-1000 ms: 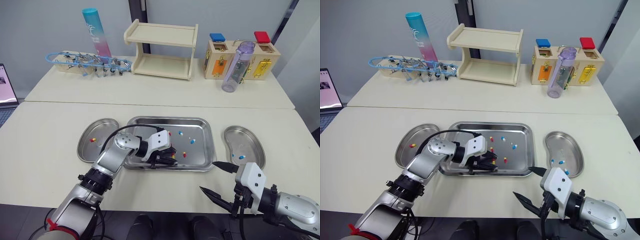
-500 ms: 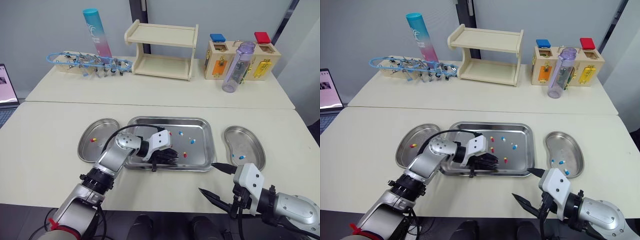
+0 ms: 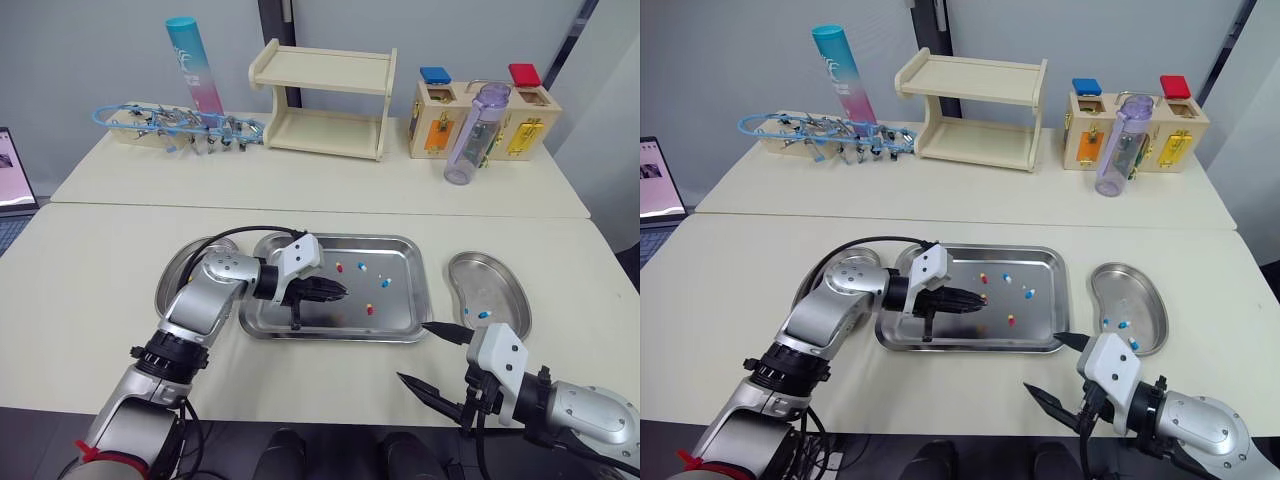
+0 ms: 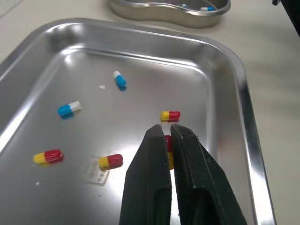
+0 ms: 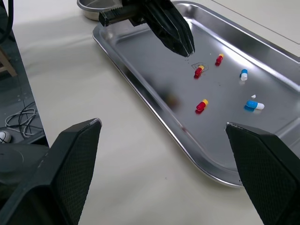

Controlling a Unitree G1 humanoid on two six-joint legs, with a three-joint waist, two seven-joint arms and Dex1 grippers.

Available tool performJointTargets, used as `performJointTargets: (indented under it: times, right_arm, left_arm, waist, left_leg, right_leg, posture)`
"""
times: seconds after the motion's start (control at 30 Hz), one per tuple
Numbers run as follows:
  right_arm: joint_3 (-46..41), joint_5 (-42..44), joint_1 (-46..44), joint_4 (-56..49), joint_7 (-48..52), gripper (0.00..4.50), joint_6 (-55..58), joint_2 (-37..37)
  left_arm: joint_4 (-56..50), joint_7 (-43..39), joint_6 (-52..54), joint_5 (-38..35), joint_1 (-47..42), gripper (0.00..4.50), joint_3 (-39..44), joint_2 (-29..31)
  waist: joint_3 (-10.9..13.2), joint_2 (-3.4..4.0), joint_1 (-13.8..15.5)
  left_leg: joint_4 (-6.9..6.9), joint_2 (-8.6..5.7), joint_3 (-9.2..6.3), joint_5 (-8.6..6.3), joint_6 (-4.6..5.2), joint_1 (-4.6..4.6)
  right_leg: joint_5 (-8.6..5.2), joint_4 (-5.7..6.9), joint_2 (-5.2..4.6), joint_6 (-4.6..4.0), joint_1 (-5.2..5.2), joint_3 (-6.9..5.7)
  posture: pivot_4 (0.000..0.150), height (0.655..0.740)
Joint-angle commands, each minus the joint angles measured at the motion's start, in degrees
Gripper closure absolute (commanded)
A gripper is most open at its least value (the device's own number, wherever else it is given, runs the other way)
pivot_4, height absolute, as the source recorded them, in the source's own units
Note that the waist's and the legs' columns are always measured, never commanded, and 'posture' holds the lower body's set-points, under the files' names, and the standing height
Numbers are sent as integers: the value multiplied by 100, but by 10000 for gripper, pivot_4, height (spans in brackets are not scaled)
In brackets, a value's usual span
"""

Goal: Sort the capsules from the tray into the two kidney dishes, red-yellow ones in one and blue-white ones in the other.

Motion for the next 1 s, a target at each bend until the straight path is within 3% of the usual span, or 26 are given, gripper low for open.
performJointTargets:
  times: [0.03, 0.27, 0.6, 0.93, 1.0]
  right_arm:
    - [-22, 42, -81, -31, 51, 0, -118, -23]
    - [9, 43, -260, 68, 212, 0, -204, -90]
    - [781, -38, -1648, 1086, 810, 0, -610, 68]
    - [1251, -66, -2445, 1748, 1110, 0, -858, 340]
    - [1270, -58, -2484, 1792, 1157, 0, -887, 340]
  left_arm:
    - [-212, 18, 103, -196, -87, 44684, 251, 85]
    - [-574, 204, 525, -641, 114, 44684, 855, 364]
    - [-1324, 1421, 1623, -1158, 1489, 44684, 3170, 1473]
    - [-1499, 2535, 1523, -1075, 2495, 44684, 4118, 1374]
    - [-1484, 2632, 1540, -1141, 2544, 39592, 4166, 1372]
  waist:
    - [0, 0, 0]
    - [0, 1, -18]
    - [3, 0, -138]
    - [4, -3, -51]
    - [4, -3, -45]
  left_leg:
    - [0, 0, 0, 0, 0, 0]
    - [-1, 0, 0, 0, 0, 1]
    - [-4, 3, -2, 0, 0, 3]
    - [-4, 3, -3, 0, 0, 2]
    - [-4, 3, -3, -1, 0, 2]
  right_leg:
    - [0, 0, 0, 0, 0, 0]
    - [0, 1, 0, 0, -2, 0]
    - [0, 2, 0, 0, -3, 0]
    - [0, 0, -1, -1, -4, 0]
    - [0, 0, -1, -1, -4, -1]
  posture:
    - [1500, 7400]
    - [1500, 7400]
    - [1500, 7400]
    - [1500, 7400]
    - [1500, 7400]
